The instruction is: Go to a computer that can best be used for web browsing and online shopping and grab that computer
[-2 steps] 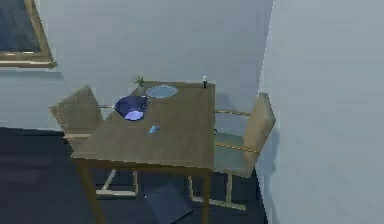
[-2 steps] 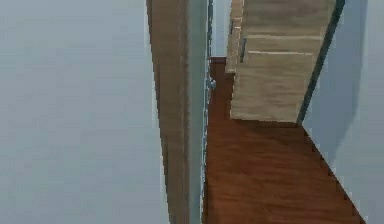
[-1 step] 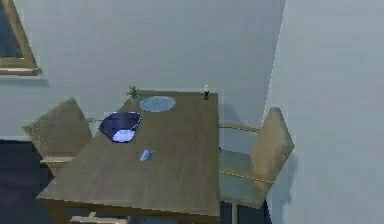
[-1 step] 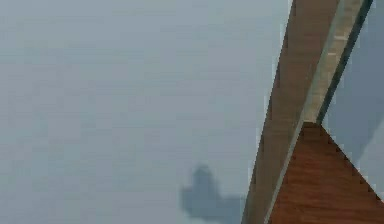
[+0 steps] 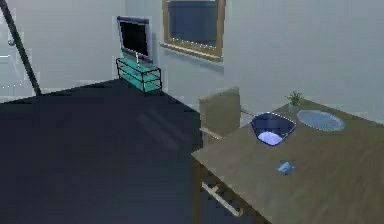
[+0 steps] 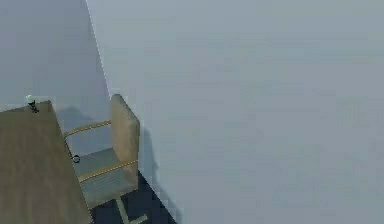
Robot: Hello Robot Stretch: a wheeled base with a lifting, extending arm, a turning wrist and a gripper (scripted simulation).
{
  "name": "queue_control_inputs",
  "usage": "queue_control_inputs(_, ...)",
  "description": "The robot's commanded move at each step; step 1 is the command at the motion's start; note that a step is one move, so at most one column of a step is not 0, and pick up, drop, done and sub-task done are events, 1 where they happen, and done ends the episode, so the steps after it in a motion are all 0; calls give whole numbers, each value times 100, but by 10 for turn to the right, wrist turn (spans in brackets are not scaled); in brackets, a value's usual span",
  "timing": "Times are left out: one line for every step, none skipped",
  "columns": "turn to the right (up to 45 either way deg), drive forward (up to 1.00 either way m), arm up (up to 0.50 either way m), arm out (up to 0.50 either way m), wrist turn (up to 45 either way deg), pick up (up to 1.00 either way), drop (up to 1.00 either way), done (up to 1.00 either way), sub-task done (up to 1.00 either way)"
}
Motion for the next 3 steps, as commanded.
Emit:
queue_control_inputs(-450, 0, 0, 0, 0, 0, 0, 0, 0)
queue_control_inputs(-90, 0, 0, 0, 0, 0, 0, 0, 0)
queue_control_inputs(0, 0, 12, 0, 0, 0, 0, 0, 0)
